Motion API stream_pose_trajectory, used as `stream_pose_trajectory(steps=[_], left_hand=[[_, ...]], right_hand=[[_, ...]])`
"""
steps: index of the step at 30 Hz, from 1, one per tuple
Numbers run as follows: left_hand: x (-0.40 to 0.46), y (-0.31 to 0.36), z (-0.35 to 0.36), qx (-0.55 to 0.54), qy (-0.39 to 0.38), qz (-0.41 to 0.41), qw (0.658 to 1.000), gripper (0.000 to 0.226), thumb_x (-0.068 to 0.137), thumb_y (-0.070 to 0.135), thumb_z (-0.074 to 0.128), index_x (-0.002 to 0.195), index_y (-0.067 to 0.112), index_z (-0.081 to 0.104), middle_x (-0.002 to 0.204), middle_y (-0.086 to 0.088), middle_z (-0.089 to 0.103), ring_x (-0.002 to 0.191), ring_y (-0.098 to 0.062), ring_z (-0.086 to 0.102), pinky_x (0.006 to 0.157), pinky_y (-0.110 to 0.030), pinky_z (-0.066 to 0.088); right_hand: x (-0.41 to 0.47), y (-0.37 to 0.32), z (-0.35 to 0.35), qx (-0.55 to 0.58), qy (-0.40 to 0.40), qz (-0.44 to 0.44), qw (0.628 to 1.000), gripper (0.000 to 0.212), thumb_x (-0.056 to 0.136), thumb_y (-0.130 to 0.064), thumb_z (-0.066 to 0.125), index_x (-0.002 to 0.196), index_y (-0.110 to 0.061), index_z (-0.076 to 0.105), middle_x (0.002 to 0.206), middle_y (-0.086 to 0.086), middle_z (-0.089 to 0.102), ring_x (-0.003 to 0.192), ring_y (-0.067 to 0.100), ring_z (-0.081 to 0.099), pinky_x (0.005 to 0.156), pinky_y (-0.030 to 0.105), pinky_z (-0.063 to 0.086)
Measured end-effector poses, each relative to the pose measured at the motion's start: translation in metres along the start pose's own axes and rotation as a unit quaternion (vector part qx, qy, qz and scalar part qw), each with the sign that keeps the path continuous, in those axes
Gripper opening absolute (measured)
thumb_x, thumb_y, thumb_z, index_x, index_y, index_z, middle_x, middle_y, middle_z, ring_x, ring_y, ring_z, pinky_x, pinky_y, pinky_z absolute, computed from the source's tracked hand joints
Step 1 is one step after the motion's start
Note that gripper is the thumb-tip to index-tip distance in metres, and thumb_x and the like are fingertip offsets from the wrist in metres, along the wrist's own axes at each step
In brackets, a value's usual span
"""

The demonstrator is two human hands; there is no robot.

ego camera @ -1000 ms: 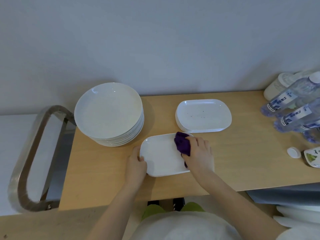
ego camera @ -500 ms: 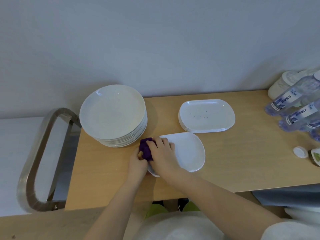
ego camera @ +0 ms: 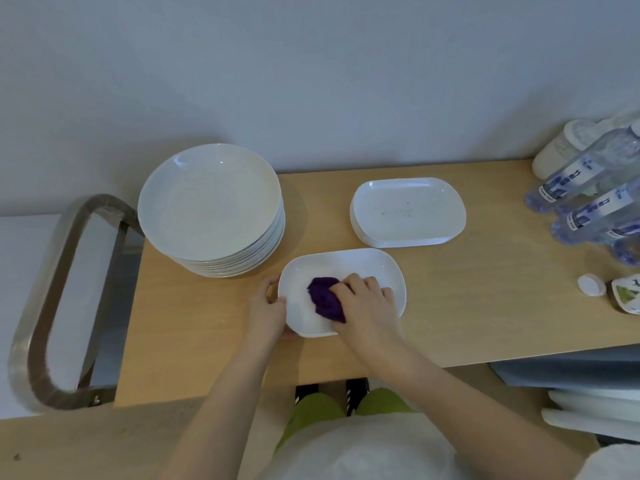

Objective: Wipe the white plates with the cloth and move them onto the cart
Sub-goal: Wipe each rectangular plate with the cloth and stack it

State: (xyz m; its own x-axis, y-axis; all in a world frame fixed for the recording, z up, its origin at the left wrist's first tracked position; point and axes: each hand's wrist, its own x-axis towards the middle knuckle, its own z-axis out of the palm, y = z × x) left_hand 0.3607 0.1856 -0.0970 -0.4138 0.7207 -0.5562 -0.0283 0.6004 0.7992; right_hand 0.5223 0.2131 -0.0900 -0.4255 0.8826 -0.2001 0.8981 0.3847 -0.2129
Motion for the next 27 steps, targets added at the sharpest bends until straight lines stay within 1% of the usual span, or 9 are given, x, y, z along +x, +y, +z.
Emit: stream_pose_trajectory(steps=[2, 5, 10, 13, 16, 20, 21, 24, 27], left_hand=[[-0.002, 0.001, 0.000, -0.007, -0.001, 0.001, 1.000, 0.037, 0.089, -0.001, 0.043, 0.102, 0.031, 0.056, 0.091, -0.002, 0.058, 0.081, -0.026, 0.064, 0.057, -0.048, 0.059], [-0.006, 0.005, 0.000, -0.021, -0.008, 0.001, 1.000, 0.041, 0.089, -0.002, 0.044, 0.088, 0.037, 0.056, 0.087, -0.001, 0.057, 0.069, -0.017, 0.062, 0.042, -0.030, 0.053], [-0.005, 0.012, -0.006, -0.030, -0.031, -0.036, 0.998, 0.036, 0.090, -0.003, 0.047, 0.097, 0.031, 0.055, 0.092, 0.002, 0.052, 0.074, -0.017, 0.059, 0.041, -0.029, 0.053], [-0.005, 0.015, -0.008, -0.023, -0.036, -0.044, 0.998, 0.037, 0.089, -0.004, 0.047, 0.105, 0.028, 0.055, 0.093, 0.000, 0.051, 0.078, -0.019, 0.058, 0.043, -0.030, 0.054], [-0.004, 0.015, -0.009, -0.030, -0.037, -0.043, 0.998, 0.038, 0.088, -0.006, 0.045, 0.102, 0.028, 0.056, 0.089, -0.004, 0.053, 0.076, -0.020, 0.060, 0.046, -0.035, 0.057], [-0.003, 0.014, -0.009, -0.028, -0.038, -0.042, 0.998, 0.046, 0.089, -0.006, 0.043, 0.121, 0.024, 0.055, 0.100, -0.009, 0.062, 0.087, -0.025, 0.064, 0.065, -0.047, 0.060], [-0.004, 0.014, -0.008, -0.033, -0.035, -0.043, 0.998, 0.048, 0.089, -0.006, 0.041, 0.122, 0.025, 0.055, 0.101, -0.010, 0.064, 0.088, -0.026, 0.065, 0.065, -0.048, 0.060], [-0.009, 0.016, -0.007, -0.049, -0.031, -0.054, 0.997, 0.055, 0.085, -0.008, 0.036, 0.118, 0.030, 0.055, 0.087, -0.009, 0.066, 0.074, -0.024, 0.066, 0.047, -0.039, 0.057], [-0.010, 0.015, -0.007, -0.051, -0.031, -0.056, 0.997, 0.059, 0.081, -0.010, 0.033, 0.120, 0.029, 0.055, 0.082, -0.012, 0.066, 0.064, -0.025, 0.066, 0.043, -0.035, 0.054]], right_hand=[[-0.003, 0.026, -0.006, -0.011, 0.013, 0.039, 0.999, 0.037, 0.085, -0.035, 0.054, 0.121, -0.029, 0.049, 0.120, -0.006, 0.047, 0.110, 0.022, 0.041, 0.085, 0.034, 0.031], [0.002, 0.051, -0.011, -0.005, 0.038, 0.107, 0.993, 0.039, 0.085, -0.039, 0.054, 0.122, -0.027, 0.051, 0.120, -0.005, 0.049, 0.110, 0.022, 0.041, 0.089, 0.032, 0.033], [0.039, 0.024, -0.007, 0.087, 0.061, 0.200, 0.974, 0.041, 0.087, -0.041, 0.055, 0.119, -0.016, 0.050, 0.119, 0.003, 0.048, 0.111, 0.026, 0.041, 0.093, 0.035, 0.036], [0.052, 0.000, -0.005, 0.086, 0.081, 0.181, 0.976, 0.043, 0.087, -0.040, 0.054, 0.121, -0.014, 0.047, 0.122, 0.004, 0.047, 0.111, 0.028, 0.043, 0.090, 0.036, 0.036], [0.053, -0.022, 0.001, 0.043, 0.062, 0.142, 0.987, 0.043, 0.088, -0.040, 0.052, 0.124, -0.016, 0.046, 0.122, 0.003, 0.046, 0.106, 0.027, 0.043, 0.080, 0.034, 0.032], [0.048, -0.048, 0.009, 0.017, 0.037, 0.049, 0.998, 0.044, 0.086, -0.044, 0.053, 0.125, -0.023, 0.047, 0.128, 0.001, 0.045, 0.110, 0.028, 0.041, 0.082, 0.037, 0.031], [0.045, -0.054, 0.010, 0.016, 0.033, 0.034, 0.999, 0.045, 0.086, -0.044, 0.053, 0.125, -0.023, 0.048, 0.129, 0.001, 0.045, 0.111, 0.029, 0.040, 0.081, 0.037, 0.031], [0.039, -0.063, 0.013, 0.017, 0.035, 0.030, 0.999, 0.045, 0.085, -0.038, 0.055, 0.126, -0.022, 0.047, 0.129, 0.003, 0.046, 0.111, 0.029, 0.040, 0.079, 0.037, 0.029], [0.035, -0.064, 0.013, 0.019, 0.036, 0.032, 0.999, 0.047, 0.085, -0.036, 0.058, 0.127, -0.020, 0.046, 0.129, 0.004, 0.045, 0.111, 0.029, 0.040, 0.080, 0.037, 0.029]])
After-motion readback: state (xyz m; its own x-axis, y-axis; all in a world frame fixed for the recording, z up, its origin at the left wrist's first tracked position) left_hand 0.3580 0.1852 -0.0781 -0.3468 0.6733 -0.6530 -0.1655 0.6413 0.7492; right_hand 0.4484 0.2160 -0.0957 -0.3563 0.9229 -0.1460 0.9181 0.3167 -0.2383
